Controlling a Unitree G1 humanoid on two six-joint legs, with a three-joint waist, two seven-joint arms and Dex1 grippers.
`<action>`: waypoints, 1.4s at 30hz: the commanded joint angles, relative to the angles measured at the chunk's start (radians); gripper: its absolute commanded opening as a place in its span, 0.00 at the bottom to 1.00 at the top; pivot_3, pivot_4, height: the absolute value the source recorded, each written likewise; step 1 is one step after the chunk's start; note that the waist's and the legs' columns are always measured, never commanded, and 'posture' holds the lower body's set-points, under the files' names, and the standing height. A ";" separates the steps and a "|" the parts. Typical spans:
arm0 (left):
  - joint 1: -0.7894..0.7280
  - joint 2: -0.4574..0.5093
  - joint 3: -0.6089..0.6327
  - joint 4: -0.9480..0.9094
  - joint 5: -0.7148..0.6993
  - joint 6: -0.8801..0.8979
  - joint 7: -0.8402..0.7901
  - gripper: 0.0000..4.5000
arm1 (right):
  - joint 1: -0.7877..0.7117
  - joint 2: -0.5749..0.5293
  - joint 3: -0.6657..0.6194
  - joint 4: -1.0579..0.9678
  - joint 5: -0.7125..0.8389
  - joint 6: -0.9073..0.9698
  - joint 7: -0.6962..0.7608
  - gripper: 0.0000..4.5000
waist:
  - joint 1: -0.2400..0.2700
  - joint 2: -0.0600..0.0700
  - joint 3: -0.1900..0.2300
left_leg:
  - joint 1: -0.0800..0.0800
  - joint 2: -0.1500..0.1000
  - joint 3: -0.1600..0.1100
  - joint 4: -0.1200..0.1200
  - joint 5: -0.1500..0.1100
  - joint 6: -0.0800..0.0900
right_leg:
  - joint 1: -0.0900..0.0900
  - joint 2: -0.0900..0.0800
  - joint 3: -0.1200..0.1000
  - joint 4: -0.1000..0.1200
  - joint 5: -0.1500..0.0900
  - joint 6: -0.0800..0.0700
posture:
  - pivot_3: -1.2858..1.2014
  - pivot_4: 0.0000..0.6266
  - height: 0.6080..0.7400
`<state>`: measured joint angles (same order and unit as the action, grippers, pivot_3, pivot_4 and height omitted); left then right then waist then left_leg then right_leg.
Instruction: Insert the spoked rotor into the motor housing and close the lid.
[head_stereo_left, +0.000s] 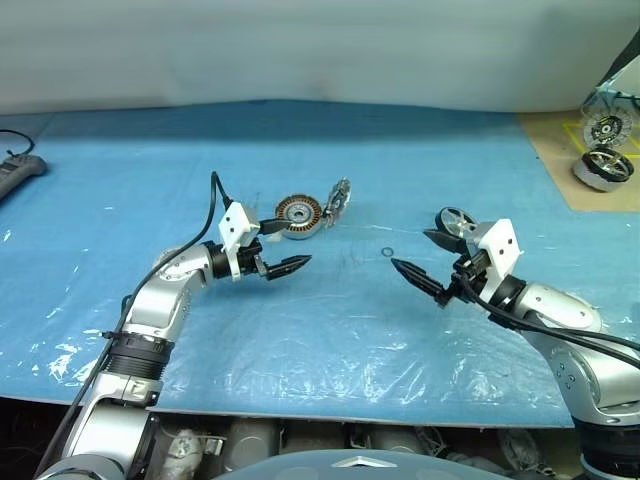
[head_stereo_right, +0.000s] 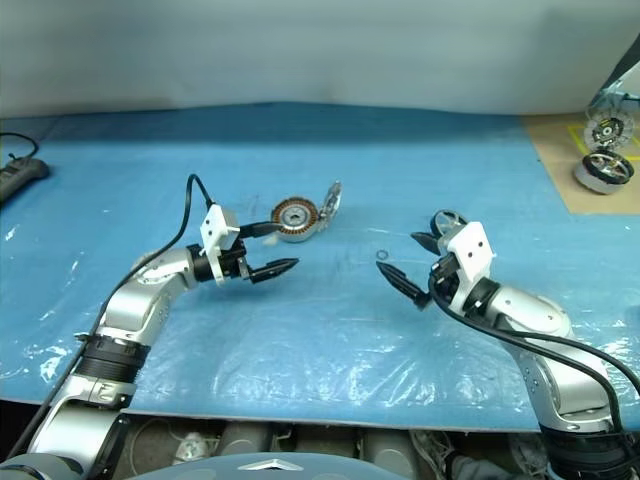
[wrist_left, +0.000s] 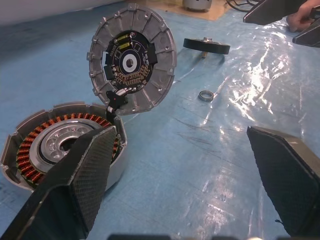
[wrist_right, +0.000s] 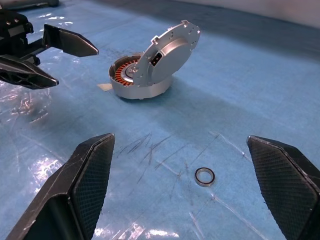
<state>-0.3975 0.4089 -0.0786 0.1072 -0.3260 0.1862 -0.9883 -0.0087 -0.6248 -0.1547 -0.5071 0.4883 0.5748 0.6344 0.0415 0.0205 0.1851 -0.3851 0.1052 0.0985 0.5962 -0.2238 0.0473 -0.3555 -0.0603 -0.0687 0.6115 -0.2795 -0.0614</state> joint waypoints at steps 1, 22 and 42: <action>-0.018 -0.011 0.015 -0.022 -0.008 -0.018 0.016 1.00 | -0.018 -0.025 -0.031 -0.006 0.007 -0.010 0.015 0.99 | 0.000 0.000 0.000 | 0.000 0.000 0.000 0.000 0.000 0.000 | 0.000 0.000 0.000 0.000 0.000 0.000 | 0.52 0.24 1.00; -0.271 0.033 0.008 0.412 0.150 -0.214 0.002 1.00 | 0.011 -0.038 -0.033 -0.032 0.007 0.008 0.002 0.99 | 0.002 0.000 0.000 | 0.000 0.000 0.000 0.001 0.000 0.000 | -0.001 0.000 0.000 0.002 0.000 0.000 | 0.52 0.24 1.00; -0.704 -0.040 -0.137 0.996 0.389 -0.504 -0.197 1.00 | 0.022 -0.022 -0.019 -0.035 -0.028 -0.012 -0.046 0.99 | 0.005 -0.001 0.001 | -0.001 -0.001 0.000 0.000 0.000 0.000 | -0.001 -0.002 -0.001 0.001 0.003 0.005 | 0.52 0.24 1.00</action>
<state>-1.0642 0.3712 -0.2002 1.0665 0.0304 -0.2682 -1.1741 0.0145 -0.6544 -0.1658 -0.5021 0.4648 0.5823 0.5995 0.0465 0.0192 0.1858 -0.3865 0.1042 0.0980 0.5964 -0.2237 0.0473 -0.3562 -0.0622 -0.0697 0.6123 -0.2766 -0.0564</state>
